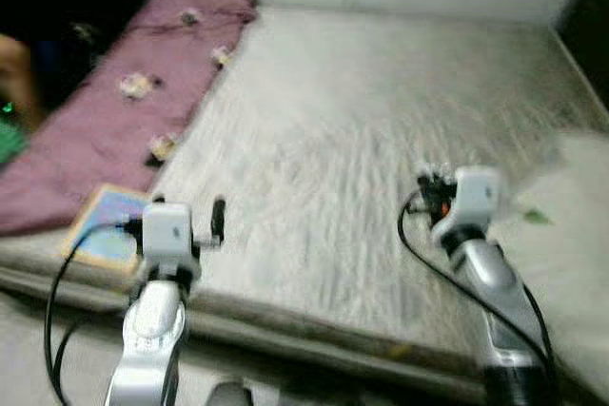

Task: Clean up the room

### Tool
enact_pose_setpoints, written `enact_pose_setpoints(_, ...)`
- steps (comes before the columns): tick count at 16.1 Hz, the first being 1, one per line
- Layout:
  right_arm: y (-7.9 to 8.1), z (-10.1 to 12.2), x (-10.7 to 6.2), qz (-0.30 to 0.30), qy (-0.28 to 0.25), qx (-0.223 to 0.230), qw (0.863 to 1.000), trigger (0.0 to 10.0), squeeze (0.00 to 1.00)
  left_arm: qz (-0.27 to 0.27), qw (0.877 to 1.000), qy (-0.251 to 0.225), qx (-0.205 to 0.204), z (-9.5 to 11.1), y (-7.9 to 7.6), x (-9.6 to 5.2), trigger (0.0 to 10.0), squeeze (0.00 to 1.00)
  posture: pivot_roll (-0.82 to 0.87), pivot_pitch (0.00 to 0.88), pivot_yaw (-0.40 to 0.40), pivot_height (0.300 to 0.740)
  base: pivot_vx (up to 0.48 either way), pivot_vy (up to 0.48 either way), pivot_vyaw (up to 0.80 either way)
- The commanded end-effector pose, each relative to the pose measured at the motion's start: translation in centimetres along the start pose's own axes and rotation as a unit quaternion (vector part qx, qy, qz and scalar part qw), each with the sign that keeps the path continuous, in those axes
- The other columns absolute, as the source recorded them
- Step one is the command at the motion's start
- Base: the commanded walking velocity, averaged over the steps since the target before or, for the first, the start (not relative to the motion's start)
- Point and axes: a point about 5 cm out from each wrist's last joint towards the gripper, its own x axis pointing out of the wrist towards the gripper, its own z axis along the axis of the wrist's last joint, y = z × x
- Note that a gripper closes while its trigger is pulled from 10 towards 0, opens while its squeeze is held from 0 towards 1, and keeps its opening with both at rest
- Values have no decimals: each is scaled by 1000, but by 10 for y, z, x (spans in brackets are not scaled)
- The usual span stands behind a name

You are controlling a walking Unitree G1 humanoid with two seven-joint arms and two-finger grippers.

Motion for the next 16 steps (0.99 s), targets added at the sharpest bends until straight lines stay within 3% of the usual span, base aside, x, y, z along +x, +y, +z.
enact_pose_setpoints(1,8,-6,-8,-17,-3,5,1000,10000,0,21,1000,7,3,-1,6,-1,10000,0,-31,0,27,740,0,0,0)
enact_pose_setpoints(4,12,-16,-19,-45,6,5,999,10000,0,17,1000,14,1,-4,6,-6,10000,0,-34,0,21,740,0,0,0)
enact_pose_setpoints(9,6,-21,-19,-59,13,3,998,10000,0,13,1000,22,-6,-5,4,-8,10000,0,-28,0,11,740,0,0,0)
enact_pose_setpoints(11,7,-21,-18,-62,15,4,998,10000,0,5,999,23,-23,-5,3,-8,10000,0,-26,0,11,740,0,0,-594)
enact_pose_setpoints(16,14,-22,-14,-37,21,1,999,10000,0,-2,999,25,-33,-3,1,-7,10000,0,-24,0,6,740,0,480,-222)
